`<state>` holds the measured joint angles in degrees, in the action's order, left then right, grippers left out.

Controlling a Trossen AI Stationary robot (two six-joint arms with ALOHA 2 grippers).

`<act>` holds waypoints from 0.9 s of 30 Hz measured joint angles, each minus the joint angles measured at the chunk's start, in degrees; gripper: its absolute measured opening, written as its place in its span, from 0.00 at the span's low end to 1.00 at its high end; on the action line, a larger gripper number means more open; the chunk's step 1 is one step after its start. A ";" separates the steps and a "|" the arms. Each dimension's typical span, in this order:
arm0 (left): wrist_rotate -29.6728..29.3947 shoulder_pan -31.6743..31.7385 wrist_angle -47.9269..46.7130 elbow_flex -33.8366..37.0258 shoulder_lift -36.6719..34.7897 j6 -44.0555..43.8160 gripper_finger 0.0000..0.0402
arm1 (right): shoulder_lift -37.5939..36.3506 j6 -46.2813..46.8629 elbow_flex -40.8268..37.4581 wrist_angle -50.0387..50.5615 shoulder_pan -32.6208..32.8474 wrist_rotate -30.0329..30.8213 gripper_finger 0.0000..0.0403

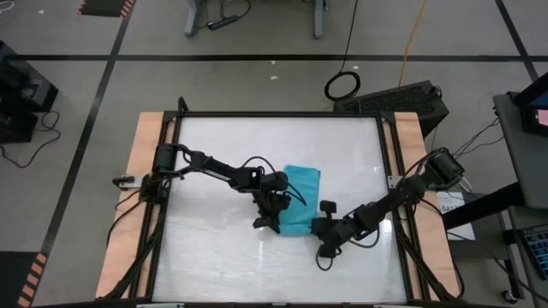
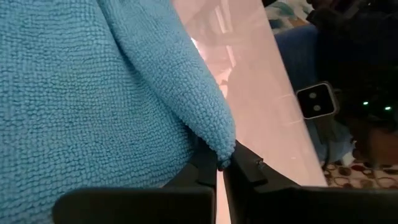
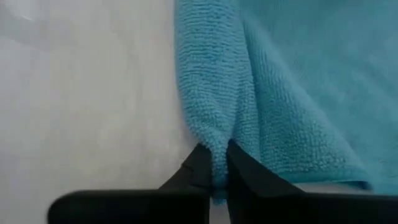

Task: Roll towel
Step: Roll the blue towel

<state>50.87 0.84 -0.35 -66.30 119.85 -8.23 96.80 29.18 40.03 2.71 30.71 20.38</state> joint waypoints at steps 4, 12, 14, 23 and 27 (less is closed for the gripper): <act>0.28 -0.20 -0.09 0.00 -0.02 -2.26 0.02 | -0.86 5.65 0.00 -2.34 -1.54 -10.62 0.04; -0.12 -0.83 0.32 -0.02 0.00 -5.86 0.02 | -1.95 15.99 -0.11 -5.41 -3.85 -24.22 0.01; -0.30 -1.06 0.31 -0.04 0.00 -6.48 0.02 | -1.95 18.24 -0.11 -5.42 -4.80 -26.60 0.01; -4.49 -3.21 0.70 0.09 -0.07 -8.18 0.18 | -2.02 22.96 -0.31 -3.31 -7.16 -36.38 0.01; -5.28 -3.50 0.68 -0.53 -0.04 -8.17 0.30 | -2.08 24.79 -1.28 -4.36 -7.32 -37.56 0.01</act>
<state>45.60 -2.66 0.33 -66.84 119.81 -16.40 94.72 53.97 38.75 -1.64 23.40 -17.18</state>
